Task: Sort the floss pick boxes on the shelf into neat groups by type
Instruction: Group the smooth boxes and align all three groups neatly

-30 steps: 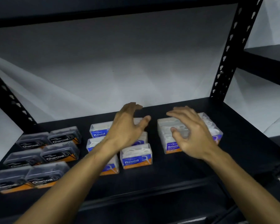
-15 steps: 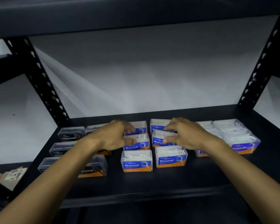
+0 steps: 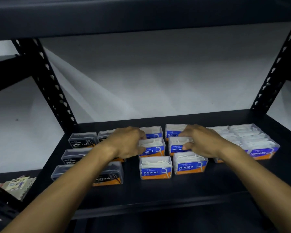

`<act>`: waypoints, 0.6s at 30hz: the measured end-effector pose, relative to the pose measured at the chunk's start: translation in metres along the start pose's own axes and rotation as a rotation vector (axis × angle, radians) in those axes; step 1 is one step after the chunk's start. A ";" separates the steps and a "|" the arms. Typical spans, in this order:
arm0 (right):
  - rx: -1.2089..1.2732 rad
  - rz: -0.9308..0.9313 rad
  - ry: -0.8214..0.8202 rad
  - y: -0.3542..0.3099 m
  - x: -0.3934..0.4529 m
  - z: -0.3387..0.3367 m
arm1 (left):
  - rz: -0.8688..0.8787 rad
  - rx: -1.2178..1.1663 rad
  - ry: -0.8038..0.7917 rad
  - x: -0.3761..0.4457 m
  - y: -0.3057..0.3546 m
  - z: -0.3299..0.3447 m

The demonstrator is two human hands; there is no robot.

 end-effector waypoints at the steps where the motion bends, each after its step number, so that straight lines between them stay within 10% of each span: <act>1: 0.005 0.004 0.003 0.001 0.000 0.000 | 0.002 0.001 0.007 0.000 -0.001 0.001; 18: 0.017 -0.008 0.156 -0.003 0.007 -0.030 | -0.094 0.009 0.121 0.023 -0.011 -0.014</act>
Point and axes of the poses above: each hand's wrist, its own x-axis towards the middle knuckle, its own z-axis out of the palm, y = z × x, the point moved 7 cm from there along x, towards the middle knuckle, and after that the axes turned 7 degrees about -y, right-handed, at the moved point
